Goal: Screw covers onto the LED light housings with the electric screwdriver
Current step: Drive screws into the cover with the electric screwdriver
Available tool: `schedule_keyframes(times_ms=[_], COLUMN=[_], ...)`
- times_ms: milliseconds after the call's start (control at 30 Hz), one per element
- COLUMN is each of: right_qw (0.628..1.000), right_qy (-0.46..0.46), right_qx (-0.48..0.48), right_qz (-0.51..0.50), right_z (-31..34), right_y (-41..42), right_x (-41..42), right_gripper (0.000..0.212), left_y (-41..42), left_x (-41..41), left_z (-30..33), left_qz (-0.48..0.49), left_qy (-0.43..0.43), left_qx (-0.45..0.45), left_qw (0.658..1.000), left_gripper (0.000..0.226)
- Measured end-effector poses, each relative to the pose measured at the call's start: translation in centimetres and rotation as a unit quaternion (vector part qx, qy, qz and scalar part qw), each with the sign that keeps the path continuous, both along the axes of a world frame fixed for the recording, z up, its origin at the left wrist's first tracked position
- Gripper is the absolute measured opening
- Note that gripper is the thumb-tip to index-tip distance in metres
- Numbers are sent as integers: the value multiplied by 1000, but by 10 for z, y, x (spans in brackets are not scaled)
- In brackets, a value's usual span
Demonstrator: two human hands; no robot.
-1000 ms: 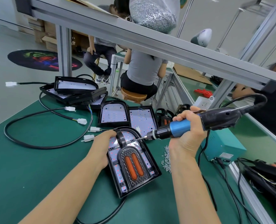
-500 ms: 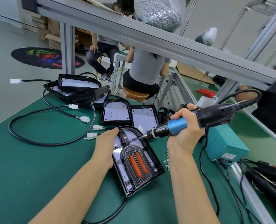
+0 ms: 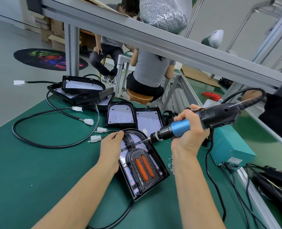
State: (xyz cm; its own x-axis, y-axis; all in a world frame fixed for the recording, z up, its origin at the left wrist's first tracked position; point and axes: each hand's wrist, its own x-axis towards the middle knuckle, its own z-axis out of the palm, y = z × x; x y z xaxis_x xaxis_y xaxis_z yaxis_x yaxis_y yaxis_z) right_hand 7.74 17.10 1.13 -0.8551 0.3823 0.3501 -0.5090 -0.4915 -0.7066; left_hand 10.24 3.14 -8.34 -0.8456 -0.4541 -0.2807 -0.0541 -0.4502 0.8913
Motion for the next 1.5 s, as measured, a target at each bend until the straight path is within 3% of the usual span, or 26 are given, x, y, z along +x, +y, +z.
schedule_keyframes(times_ms=[467,733,1000,1500], right_qw=[999,992,991,985], right_qy=[3,37,25,43], right_qx=[33,118,100,142], right_qz=[0,20,89,88], right_z=[-1,-7,-6,-7], right_y=[-7,-12,-5,-10], right_x=[-1,1,0,4], right_gripper=[19,23,25,25], left_y=[1,4,4,4], left_x=[-2,1,5,3], left_z=[-5,-13,-11,-9], left_qz=[7,40,32,19], left_qy=[9,5,46,39], left_qx=[-3,-31,-50,-44], left_qw=[1000,999,997,998], left_gripper=[9,16,6,8])
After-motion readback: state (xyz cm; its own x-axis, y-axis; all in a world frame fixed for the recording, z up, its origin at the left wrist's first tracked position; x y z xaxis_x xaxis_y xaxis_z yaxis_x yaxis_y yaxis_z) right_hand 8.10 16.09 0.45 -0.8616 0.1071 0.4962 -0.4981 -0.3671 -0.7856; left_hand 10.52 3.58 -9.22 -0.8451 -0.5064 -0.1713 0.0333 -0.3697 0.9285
